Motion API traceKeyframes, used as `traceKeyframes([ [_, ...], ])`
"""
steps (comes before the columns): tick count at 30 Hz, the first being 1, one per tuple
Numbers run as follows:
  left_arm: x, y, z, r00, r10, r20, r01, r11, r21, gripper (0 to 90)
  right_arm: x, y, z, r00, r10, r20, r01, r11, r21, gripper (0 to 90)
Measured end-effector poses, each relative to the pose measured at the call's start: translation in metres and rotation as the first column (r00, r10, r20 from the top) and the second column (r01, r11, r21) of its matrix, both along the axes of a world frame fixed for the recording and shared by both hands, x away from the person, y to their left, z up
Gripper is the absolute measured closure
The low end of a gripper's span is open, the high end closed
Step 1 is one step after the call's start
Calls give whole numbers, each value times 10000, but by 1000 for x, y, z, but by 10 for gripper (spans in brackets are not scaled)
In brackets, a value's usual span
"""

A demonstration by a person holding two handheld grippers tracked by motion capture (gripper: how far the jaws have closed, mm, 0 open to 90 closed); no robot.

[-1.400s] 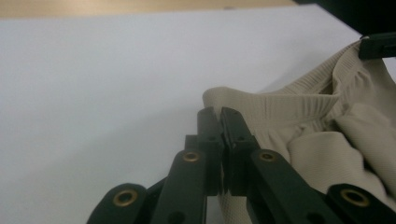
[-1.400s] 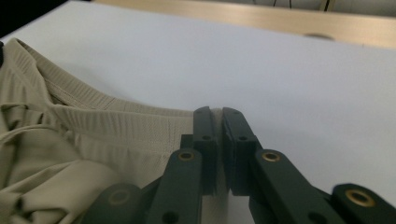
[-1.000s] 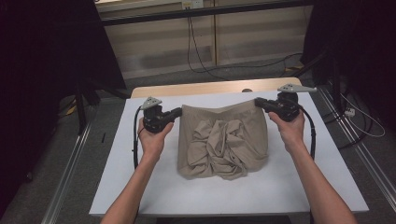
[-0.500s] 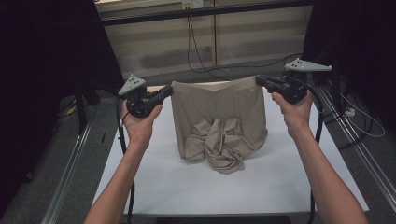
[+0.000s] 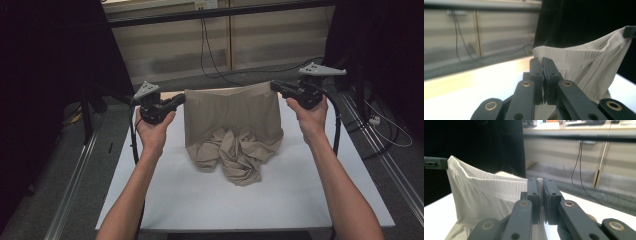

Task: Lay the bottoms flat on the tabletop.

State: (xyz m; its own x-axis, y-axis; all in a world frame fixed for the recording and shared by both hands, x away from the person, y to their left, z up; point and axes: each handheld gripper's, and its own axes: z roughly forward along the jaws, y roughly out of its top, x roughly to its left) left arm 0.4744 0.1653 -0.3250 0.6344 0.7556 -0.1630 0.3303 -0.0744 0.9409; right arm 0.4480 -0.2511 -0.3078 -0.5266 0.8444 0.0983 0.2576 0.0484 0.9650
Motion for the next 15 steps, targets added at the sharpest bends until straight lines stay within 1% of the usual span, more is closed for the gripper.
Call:
traceKeyframes([
  [1,3,0,-4,10000,18,-68,-18,10000,11,877,4,0,-4,9999,-5,-104,4,9999,-103,845],
  [3,9,1,-10,9997,99,-230,-98,9999,38,877,12,2,-11,9996,-48,-271,47,10000,-57,845],
  [4,12,1,-12,9995,157,-264,-155,9998,80,877,15,3,-13,9997,-66,-254,63,9999,-128,845],
  [6,19,0,-16,9988,279,-394,-277,9996,48,877,24,4,-16,9996,-136,-251,133,9998,-112,845],
  [8,27,-2,-20,9982,345,-497,-341,9994,99,876,33,6,-20,9990,-263,-354,259,9996,-132,845],
  [10,35,-5,-24,9978,291,-593,-274,9992,297,876,43,6,-24,9980,-443,-452,433,9988,-225,846],
  [11,40,-7,-25,9977,184,-648,-162,9993,348,876,48,6,-26,9972,-557,-504,541,9980,-323,847],
  [12,43,-8,-26,9971,220,-725,-190,9990,411,876,53,6,-27,9963,-685,-525,658,9965,-524,848],
  [13,46,-9,-27,9969,287,-727,-258,9988,409,876,57,6,-28,9960,-699,-564,669,9963,-543,849],
  [14,50,-10,-28,9970,291,-712,-268,9991,321,876,60,6,-29,9954,-727,-622,696,9963,-507,849],
  [15,53,-11,-29,9969,316,-714,-293,9990,341,876,64,6,-32,9943,-868,-620,839,9953,-489,849],
])
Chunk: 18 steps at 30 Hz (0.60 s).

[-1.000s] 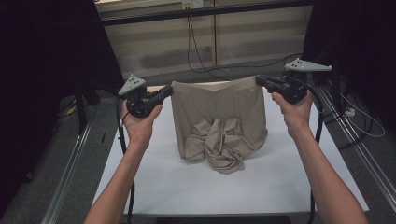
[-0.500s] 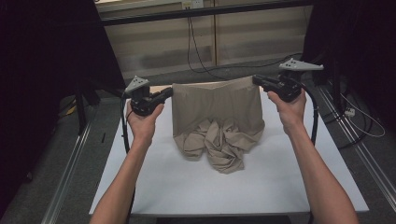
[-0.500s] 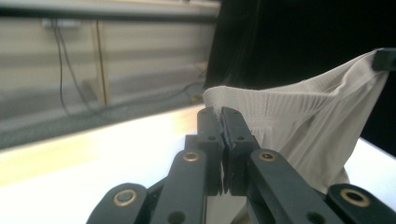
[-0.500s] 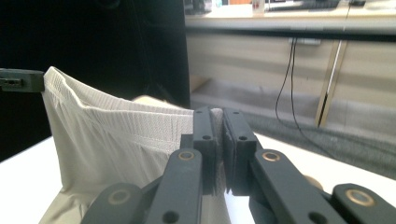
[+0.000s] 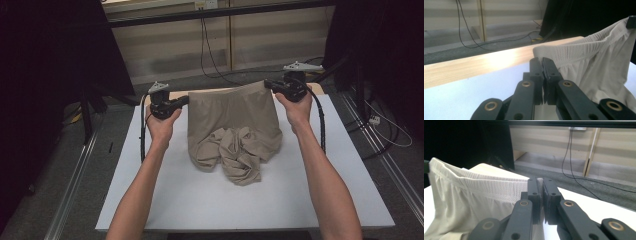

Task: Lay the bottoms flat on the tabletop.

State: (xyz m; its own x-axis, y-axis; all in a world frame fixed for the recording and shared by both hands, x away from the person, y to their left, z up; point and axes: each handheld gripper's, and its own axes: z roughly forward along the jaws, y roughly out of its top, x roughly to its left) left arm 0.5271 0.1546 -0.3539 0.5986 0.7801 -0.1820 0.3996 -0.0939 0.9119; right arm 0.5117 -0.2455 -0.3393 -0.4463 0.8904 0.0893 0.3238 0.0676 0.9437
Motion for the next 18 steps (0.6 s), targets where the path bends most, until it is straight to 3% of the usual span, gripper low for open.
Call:
traceKeyframes([
  [3,11,-5,-6,9998,175,-87,-173,9996,209,876,7,2,-6,9995,-267,-195,260,9991,-349,843],
  [5,17,-9,-13,9984,566,-65,-563,9974,452,850,11,6,-9,9962,-811,-312,787,9943,-721,742],
  [6,19,-11,-17,9956,920,-187,-903,9929,780,743,11,9,-10,9901,-1364,-325,1320,9848,-1132,580],
  [7,21,-11,-21,9917,1193,-477,-1148,9894,884,550,12,11,-11,9863,-1611,-360,1555,9798,-1254,469],
  [8,21,-11,-25,9898,1241,-703,-1181,9895,833,420,11,12,-12,9875,-1504,-480,1444,9833,-1105,462],
  [12,9,-14,-30,9970,658,-412,-595,9886,1385,334,2,15,-22,9934,-886,-733,809,9914,-1025,414],
  [14,2,-14,-30,9983,398,-431,-333,9891,1436,267,-4,18,-28,9946,-552,-879,469,9944,-943,401],
  [18,-18,-18,-32,9996,-56,-293,100,9886,1504,218,-20,27,-41,9930,277,-1151,-372,9960,-814,428],
])
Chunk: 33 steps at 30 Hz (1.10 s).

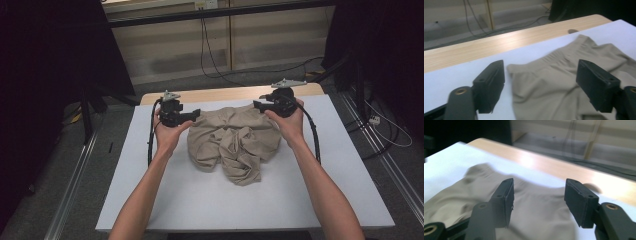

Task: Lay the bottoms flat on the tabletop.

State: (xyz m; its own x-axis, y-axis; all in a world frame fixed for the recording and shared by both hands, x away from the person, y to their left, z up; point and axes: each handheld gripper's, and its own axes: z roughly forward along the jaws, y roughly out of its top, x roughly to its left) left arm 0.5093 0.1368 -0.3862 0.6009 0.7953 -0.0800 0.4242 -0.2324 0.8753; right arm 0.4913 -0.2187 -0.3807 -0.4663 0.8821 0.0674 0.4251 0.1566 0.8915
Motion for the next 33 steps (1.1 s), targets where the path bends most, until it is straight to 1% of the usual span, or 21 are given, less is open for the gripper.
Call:
traceKeyframes([
  [2,-11,-2,-4,9997,-257,40,257,9997,-36,213,-9,6,-7,9985,511,-195,-512,9987,-20,467],
  [3,-16,-3,-6,9995,-313,-3,313,9993,-210,207,-13,9,-10,9976,652,-212,-653,9979,-27,481],
  [4,-21,-4,-9,9993,-370,-82,368,9991,-222,203,-17,12,-13,9963,805,-291,-805,9968,-13,491],
  [7,-33,-9,-18,9969,-717,-311,727,9969,313,206,-28,24,-22,9885,1393,-595,-1407,9899,-191,492],
  [9,-41,-13,-24,9939,-1037,-374,1050,9939,348,206,-33,32,-29,9788,1822,-935,-1861,9819,-344,449],
  [11,-46,-16,-29,9922,-1174,-424,1188,9924,324,209,-37,41,-34,9737,1900,-1259,-1973,9792,-480,376],
  [13,-51,-22,-34,9864,-1494,-679,1535,9863,602,199,-40,49,-40,9622,2289,-1476,-2382,9700,-485,369],
  [15,-57,-28,-39,9825,-1721,-718,1779,9805,835,195,-42,56,-46,9581,2386,-1586,-2519,9653,-693,349],
  [16,-59,-31,-41,9788,-1822,-932,1906,9775,904,195,-43,59,-51,9547,2429,-1717,-2595,9623,-815,349],
  [17,-61,-33,-44,9767,-1877,-1040,1987,9742,1072,196,-44,62,-56,9535,2377,-1851,-2587,9610,-983,363],
  [18,-64,-34,-46,9731,-1988,-1162,2122,9702,1170,196,-45,65,-61,9528,2263,-2026,-2567,9565,-1388,444],
  [19,-66,-36,-48,9689,-2144,-1237,2301,9644,1306,198,-48,67,-66,9534,2152,-2112,-2555,9486,-1867,591],
  [20,-69,-37,-49,9652,-2271,-1300,2453,9581,1476,212,-51,67,-69,9546,2167,-2044,-2596,9417,-2140,678],
  [21,-73,-38,-50,9623,-2400,-1281,2596,9509,1684,224,-55,64,-70,9561,2230,-1903,-2615,9421,-2100,769],
  [22,-77,-39,-49,9586,-2518,-1331,2738,9435,1869,229,-59,61,-68,9604,2172,-1743,-2529,9424,-2188,790],
  [24,-86,-38,-50,9572,-2542,-1381,2798,9348,2188,233,-66,52,-62,9680,1991,-1527,-2288,9502,-2118,797],
  [25,-89,-37,-50,9614,-2451,-1251,2679,9373,2229,253,-69,47,-60,9697,1952,-1470,-2218,9555,-1945,797],
  [27,-91,-33,-52,9625,-2490,-1076,2666,9413,2073,318,-75,37,-57,9730,1817,-1420,-2050,9636,-1715,789],
  [29,-88,-31,-56,9647,-2341,-1204,2557,9419,2177,380,-80,26,-56,9774,1598,-1385,-1801,9722,-1493,786],
  [31,-86,-30,-60,9673,-2188,-1287,2425,9462,2144,439,-85,15,-57,9805,1399,-1384,-1605,9755,-1508,781],
  [33,-84,-28,-63,9657,-2179,-1410,2444,9462,2119,533,-90,4,-56,9835,1216,-1337,-1407,9796,-1437,781],
])
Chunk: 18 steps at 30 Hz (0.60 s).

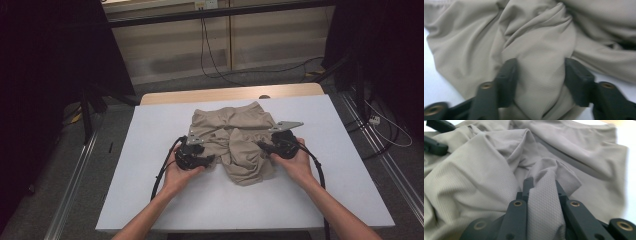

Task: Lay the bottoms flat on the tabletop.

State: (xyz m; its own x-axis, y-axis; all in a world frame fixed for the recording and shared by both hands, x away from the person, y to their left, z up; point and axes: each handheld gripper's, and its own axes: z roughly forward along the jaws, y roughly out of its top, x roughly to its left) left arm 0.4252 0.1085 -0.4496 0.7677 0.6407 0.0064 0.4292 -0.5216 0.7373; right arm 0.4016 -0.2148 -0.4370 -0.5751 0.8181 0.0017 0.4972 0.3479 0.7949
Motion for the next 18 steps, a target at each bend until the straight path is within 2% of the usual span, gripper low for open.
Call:
traceKeyframes([
  [4,0,6,3,9999,106,-12,-106,9998,-177,807,-9,-19,3,9992,-374,168,372,9992,129,780],
  [5,1,9,5,9999,127,-115,-130,9995,-279,837,-11,-23,3,9988,-449,210,446,9989,160,780],
  [10,-2,20,12,9988,400,-293,-425,9949,-910,849,-19,-43,5,9959,-844,330,843,9964,48,764],
  [11,-3,22,13,9991,367,-208,-383,9959,-823,849,-20,-46,4,9968,-733,330,733,9973,18,743],
  [12,-4,24,15,9990,336,-300,-364,9947,-964,850,-21,-48,2,9978,-606,255,606,9982,24,710],
  [14,-7,27,18,9988,357,-331,-387,9948,-939,846,-23,-49,2,9973,-691,249,693,9976,-76,639],
  [16,-11,31,22,9979,422,-497,-478,9919,-1177,822,-24,-46,8,9968,-652,467,649,9979,71,560],
  [18,-16,37,28,9985,401,-377,-450,9893,-1388,802,-22,-39,15,9970,-470,621,458,9987,208,537],
])
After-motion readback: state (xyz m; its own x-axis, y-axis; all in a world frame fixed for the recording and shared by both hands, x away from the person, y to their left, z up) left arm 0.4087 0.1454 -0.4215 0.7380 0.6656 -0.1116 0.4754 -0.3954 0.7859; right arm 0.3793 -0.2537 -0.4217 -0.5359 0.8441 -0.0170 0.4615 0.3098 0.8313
